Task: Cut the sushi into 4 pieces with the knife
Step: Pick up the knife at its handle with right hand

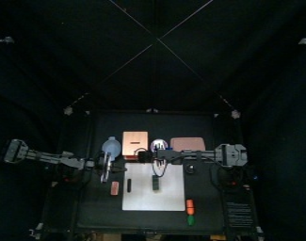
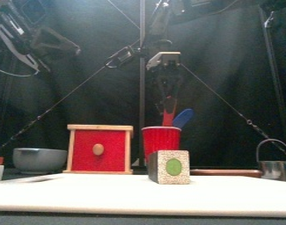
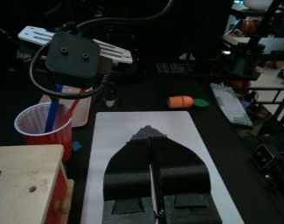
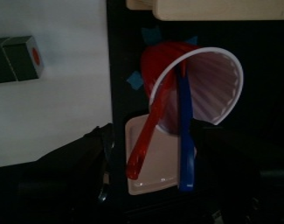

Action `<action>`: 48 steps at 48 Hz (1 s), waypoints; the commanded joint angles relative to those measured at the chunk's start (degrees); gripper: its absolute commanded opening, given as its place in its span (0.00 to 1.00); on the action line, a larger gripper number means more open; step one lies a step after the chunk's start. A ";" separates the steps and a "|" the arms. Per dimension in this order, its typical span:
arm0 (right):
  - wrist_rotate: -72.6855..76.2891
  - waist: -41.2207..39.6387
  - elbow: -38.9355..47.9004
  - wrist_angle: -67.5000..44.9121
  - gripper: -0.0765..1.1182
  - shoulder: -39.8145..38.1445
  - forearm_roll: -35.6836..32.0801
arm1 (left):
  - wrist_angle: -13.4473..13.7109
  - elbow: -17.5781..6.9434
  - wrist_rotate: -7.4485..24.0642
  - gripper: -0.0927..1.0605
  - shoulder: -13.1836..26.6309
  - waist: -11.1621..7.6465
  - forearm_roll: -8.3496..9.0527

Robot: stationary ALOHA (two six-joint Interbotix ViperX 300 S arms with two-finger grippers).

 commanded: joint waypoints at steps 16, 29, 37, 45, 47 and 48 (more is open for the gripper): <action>-0.26 -1.23 -1.58 0.97 0.82 -0.53 -0.26 | -0.53 -0.44 0.00 0.11 0.00 -0.09 -0.09; -0.35 -1.41 -1.67 1.14 0.55 0.26 -0.35 | -0.44 -0.44 0.00 0.11 0.09 -0.09 0.00; -0.44 -2.11 -2.20 1.23 0.37 0.35 -0.35 | -0.44 -0.44 0.00 0.11 0.00 -0.09 -0.09; -0.53 -2.64 -3.16 1.49 0.24 0.35 -0.35 | -0.44 -0.18 0.09 0.11 0.00 -0.09 -0.09; -0.53 -2.81 -3.69 1.93 0.22 0.35 -0.35 | -0.44 -0.09 0.09 0.11 0.00 -0.09 -0.09; -0.53 -2.90 -4.22 2.46 0.20 0.35 -0.35 | -0.44 -0.09 0.00 0.11 0.00 -0.09 -0.09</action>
